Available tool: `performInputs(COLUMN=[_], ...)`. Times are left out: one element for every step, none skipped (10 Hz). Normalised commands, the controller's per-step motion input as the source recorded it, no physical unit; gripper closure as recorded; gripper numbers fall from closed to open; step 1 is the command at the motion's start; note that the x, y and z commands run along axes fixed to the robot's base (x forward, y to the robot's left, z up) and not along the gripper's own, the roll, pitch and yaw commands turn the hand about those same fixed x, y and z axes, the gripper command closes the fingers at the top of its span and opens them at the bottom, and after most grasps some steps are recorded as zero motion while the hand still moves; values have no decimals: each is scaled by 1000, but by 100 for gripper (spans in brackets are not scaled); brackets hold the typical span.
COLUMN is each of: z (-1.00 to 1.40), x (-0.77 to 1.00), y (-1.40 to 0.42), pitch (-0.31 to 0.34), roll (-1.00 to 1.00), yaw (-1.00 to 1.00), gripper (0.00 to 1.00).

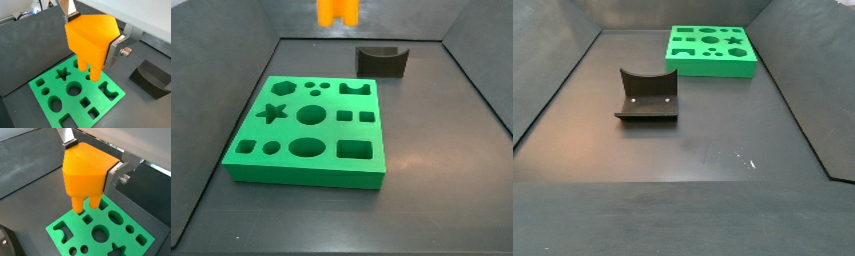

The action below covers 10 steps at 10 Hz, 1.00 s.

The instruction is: Insert the 3 prong object.

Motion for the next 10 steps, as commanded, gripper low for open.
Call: performInputs(z=[-446, -577, -677, -791, -720, -703, -691, -631, -486, -389], x=[-83, -40, 0, 0, -9, -106, -266, -377, -329, -286], y=[117, 223, 297, 366, 366, 311, 217, 37, 43, 63], pitch=[-50, -70, -106, -150, -119, -119, -187, -194, -146, -134], roll=[119, 133, 0, -117, -190, -207, -157, 0, 0, 0], yaw=[0, 43, 220, 274, 277, 197, 80, 0, 0, 0], gripper=[100, 100, 100, 100, 100, 100, 100, 100, 100, 100])
